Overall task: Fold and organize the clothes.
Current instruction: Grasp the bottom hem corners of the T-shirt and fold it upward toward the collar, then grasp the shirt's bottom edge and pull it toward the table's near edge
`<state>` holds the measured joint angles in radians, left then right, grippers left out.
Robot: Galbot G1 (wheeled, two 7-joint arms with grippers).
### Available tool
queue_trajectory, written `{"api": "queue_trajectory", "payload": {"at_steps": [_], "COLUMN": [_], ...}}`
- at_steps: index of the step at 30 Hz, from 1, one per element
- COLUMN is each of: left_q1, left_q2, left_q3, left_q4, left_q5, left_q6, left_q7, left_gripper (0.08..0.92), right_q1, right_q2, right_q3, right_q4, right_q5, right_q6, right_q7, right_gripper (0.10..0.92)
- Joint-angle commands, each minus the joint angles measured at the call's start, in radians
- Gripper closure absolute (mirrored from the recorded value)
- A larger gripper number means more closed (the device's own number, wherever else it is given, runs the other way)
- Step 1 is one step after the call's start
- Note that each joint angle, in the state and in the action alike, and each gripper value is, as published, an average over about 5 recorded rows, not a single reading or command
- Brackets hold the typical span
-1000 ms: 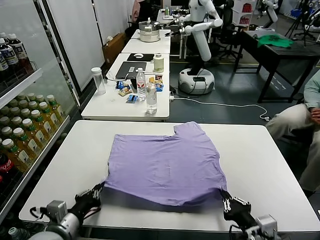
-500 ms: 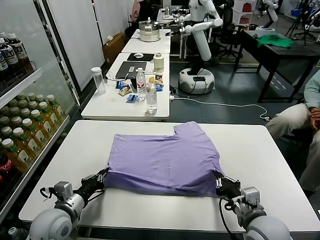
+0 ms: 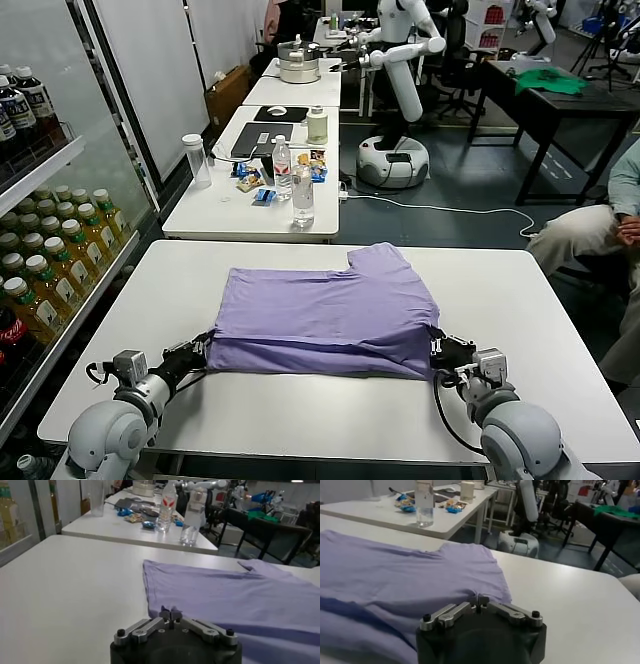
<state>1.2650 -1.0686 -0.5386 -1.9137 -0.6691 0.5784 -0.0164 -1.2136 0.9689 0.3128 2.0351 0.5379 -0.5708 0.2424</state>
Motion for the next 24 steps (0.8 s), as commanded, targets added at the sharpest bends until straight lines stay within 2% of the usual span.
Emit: {"api": "queue_trajectory", "payload": {"at_steps": [1,4,9,13,17,21,24], "left_q1": [-0.027,-0.029,-0.009,0.085,0.165,0.182,0.168], "left_q2": [-0.004,0.006,0.036,0.055,0.035,0.002,-0.008], "left_q3": [0.004,-0.008,-0.044,-0.058,-0.031,0.004,0.010], "left_q4": [0.052,0.045,-0.001,-0.103,-0.173,-0.153,-0.104], "left_q5": [0.053,0.048,-0.001,-0.042,-0.041,-0.003,0.017], "left_q6": [-0.018,-0.036,-0.052,-0.033,-0.003,0.003,0.003], "left_q7": [0.016,0.024,0.013,-0.026,-0.067,-0.090,-0.117], "left_gripper": [0.902,0.841,0.695,0.583,0.462,0.349,0.263], "right_q1": [0.037,0.056,0.059,-0.077,-0.238,-0.298,-0.303], "right_q2": [0.032,0.036,0.022,-0.020,-0.019,0.007,0.012], "right_q3": [-0.023,-0.021,0.007,0.060,0.098,0.119,0.119], "right_q4": [-0.065,-0.083,-0.056,0.067,0.131,0.132,0.125], "right_q5": [-0.029,-0.033,-0.027,-0.021,-0.047,-0.030,-0.013], "right_q6": [0.004,0.008,0.004,-0.006,-0.007,-0.008,-0.008], "right_q7": [0.008,0.012,0.020,0.017,0.015,0.037,0.056], "right_gripper": [0.847,0.762,0.615,0.503,0.382,0.271,0.217]}}
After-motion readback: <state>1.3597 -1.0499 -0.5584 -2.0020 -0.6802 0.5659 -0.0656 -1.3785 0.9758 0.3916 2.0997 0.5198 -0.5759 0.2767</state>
